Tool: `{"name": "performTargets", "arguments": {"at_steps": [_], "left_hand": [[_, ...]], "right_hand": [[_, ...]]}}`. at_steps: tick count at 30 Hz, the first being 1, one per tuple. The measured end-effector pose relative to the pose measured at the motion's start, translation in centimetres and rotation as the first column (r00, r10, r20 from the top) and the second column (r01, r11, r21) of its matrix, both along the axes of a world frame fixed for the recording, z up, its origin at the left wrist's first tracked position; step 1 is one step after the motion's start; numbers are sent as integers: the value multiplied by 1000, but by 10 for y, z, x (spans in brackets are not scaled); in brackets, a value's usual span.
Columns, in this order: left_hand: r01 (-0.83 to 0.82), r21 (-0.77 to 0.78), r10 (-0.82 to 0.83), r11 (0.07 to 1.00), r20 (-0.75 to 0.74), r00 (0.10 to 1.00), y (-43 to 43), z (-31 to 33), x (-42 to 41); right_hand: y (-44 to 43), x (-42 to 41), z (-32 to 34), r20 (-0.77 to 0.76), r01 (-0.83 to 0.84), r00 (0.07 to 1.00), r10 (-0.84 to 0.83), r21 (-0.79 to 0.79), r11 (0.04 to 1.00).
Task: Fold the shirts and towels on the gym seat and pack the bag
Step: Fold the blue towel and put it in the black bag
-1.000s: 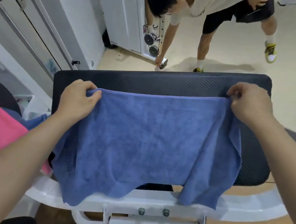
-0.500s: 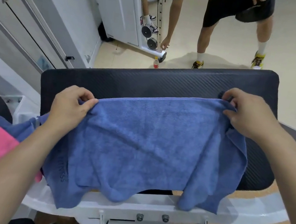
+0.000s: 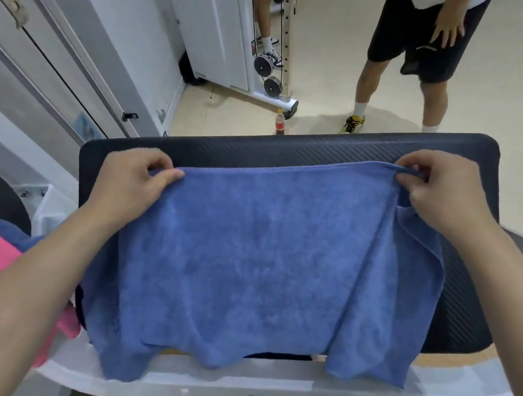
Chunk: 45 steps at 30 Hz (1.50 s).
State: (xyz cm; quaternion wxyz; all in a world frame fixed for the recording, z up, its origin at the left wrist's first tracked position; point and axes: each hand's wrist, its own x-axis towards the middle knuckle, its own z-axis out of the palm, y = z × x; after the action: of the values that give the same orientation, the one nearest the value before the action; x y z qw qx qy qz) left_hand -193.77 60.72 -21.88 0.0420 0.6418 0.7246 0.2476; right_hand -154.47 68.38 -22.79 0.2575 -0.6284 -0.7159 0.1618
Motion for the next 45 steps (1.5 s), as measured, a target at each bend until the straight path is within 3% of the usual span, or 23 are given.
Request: {"name": "performTargets", "arguments": {"at_steps": [3, 6, 9, 11, 13, 14, 16, 18, 21, 26, 28, 30, 32, 35, 37, 39, 41, 43, 45], "left_hand": [[-68, 98, 66, 993, 23, 998, 24, 5, -2], [-102, 90, 100, 991, 20, 995, 34, -7, -3], [-127, 148, 142, 981, -97, 985, 29, -17, 4], [-150, 219, 191, 964, -184, 964, 23, -17, 15], [-42, 302, 115, 952, -229, 967, 17, -15, 35], [95, 311, -15, 946, -249, 968, 13, -15, 48], [390, 198, -330, 900, -276, 903, 3, -22, 77], [513, 26, -484, 858, -297, 824, -4, -32, 106], [451, -95, -449, 888, -393, 802, -9, -44, 138], [356, -122, -369, 926, -486, 792, -3, -29, 157], [364, -140, -387, 921, -439, 811, 6, -16, 171], [432, -140, -454, 891, -271, 849, 16, -6, 190], [557, -163, -577, 814, -132, 806, 26, -3, 210], [619, -280, -678, 734, -251, 690, 40, -4, 237], [613, -284, -675, 737, -322, 664, 54, -4, 250], [613, -232, -655, 755, -267, 707, 70, -7, 259], [604, -179, -630, 776, -175, 757, 82, -6, 265], [576, -146, -591, 804, -94, 801, 92, -1, 271], [523, -88, -518, 848, 80, 852, 100, 5, 275]], "right_hand": [[6, 2, 3, -88, 56, 995, -54, 22, 998], [10, 4, 7, -134, 107, 987, -94, 93, 990], [6, 10, 7, -78, 204, 978, -196, 131, 970], [-2, 15, 10, -132, 283, 953, -272, 77, 956], [-15, 19, 10, -215, 313, 928, -304, 9, 950], [-24, 21, 9, -242, 307, 922, -303, -22, 951], [-48, 27, 3, -246, 280, 924, -295, -95, 955], [-73, 33, -13, -174, 266, 938, -301, -196, 944], [-104, 34, -46, -110, 309, 933, -343, -244, 919], [-126, 23, -72, -145, 403, 887, -439, -224, 887], [-126, 22, -75, -158, 413, 881, -447, -206, 887], [-125, 22, -73, -158, 404, 887, -434, -186, 895], [-123, 26, -66, -97, 372, 914, -395, -190, 908], [-117, 39, -56, -97, 308, 936, -339, -245, 920], [-110, 47, -54, -279, 264, 895, -347, -293, 919], [-106, 50, -50, -520, 214, 747, -413, -399, 891], [-103, 55, -51, -578, 258, 667, -470, -412, 874], [-99, 62, -52, -470, 368, 732, -493, -337, 867], [-96, 66, -50, -389, 417, 778, -494, -269, 868]]}}
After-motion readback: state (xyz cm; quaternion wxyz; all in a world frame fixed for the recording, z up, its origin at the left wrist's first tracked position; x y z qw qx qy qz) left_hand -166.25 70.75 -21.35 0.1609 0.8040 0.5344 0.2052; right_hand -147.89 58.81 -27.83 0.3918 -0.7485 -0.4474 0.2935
